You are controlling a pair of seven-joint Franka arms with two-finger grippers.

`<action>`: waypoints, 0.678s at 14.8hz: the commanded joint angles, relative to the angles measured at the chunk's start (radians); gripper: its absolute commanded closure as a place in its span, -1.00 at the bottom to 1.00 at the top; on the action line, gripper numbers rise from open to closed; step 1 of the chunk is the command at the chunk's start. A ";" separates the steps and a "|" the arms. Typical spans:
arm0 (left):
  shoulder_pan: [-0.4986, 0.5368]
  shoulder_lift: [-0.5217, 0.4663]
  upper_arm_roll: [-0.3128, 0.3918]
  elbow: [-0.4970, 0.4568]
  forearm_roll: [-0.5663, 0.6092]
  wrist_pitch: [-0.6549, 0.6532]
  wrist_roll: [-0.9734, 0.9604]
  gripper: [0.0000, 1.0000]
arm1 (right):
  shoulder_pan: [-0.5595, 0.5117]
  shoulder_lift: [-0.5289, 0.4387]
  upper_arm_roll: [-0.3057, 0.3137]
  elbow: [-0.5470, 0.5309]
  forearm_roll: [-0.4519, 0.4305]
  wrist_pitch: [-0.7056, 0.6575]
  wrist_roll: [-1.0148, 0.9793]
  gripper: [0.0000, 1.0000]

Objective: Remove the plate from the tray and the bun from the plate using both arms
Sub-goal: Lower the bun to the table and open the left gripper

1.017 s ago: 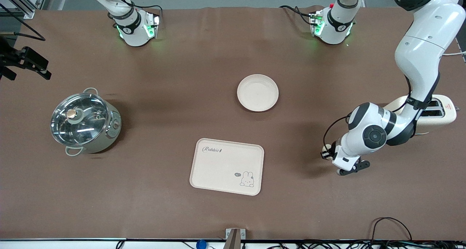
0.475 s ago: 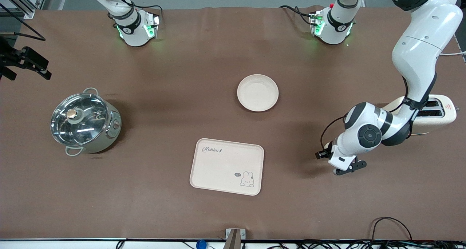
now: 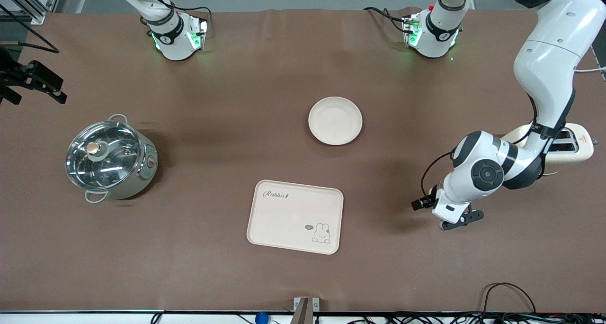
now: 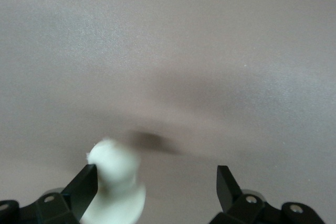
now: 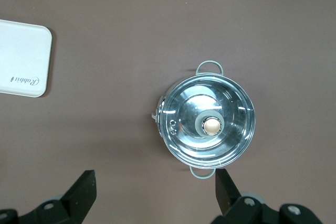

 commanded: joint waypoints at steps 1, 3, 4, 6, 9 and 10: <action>-0.006 -0.016 -0.010 -0.005 0.007 -0.021 -0.016 -1.00 | 0.002 -0.001 -0.003 -0.003 0.015 0.002 -0.007 -1.00; -0.006 -0.019 -0.010 -0.005 0.007 -0.029 -0.014 -1.00 | 0.002 -0.003 -0.003 -0.003 0.015 -0.001 -0.007 -1.00; -0.006 -0.021 -0.018 0.001 0.009 -0.043 -0.013 -1.00 | 0.002 -0.001 -0.004 -0.003 0.015 -0.002 -0.007 -1.00; -0.012 -0.024 -0.029 0.080 0.017 -0.143 -0.002 -1.00 | 0.002 -0.001 -0.004 -0.003 0.015 0.001 -0.007 -1.00; 0.010 -0.029 -0.093 0.156 0.020 -0.237 0.024 -1.00 | 0.002 -0.003 -0.004 -0.005 0.015 -0.001 -0.007 -1.00; 0.020 -0.038 -0.113 0.180 0.018 -0.265 0.041 -1.00 | 0.002 -0.003 -0.004 -0.005 0.015 -0.001 -0.007 -1.00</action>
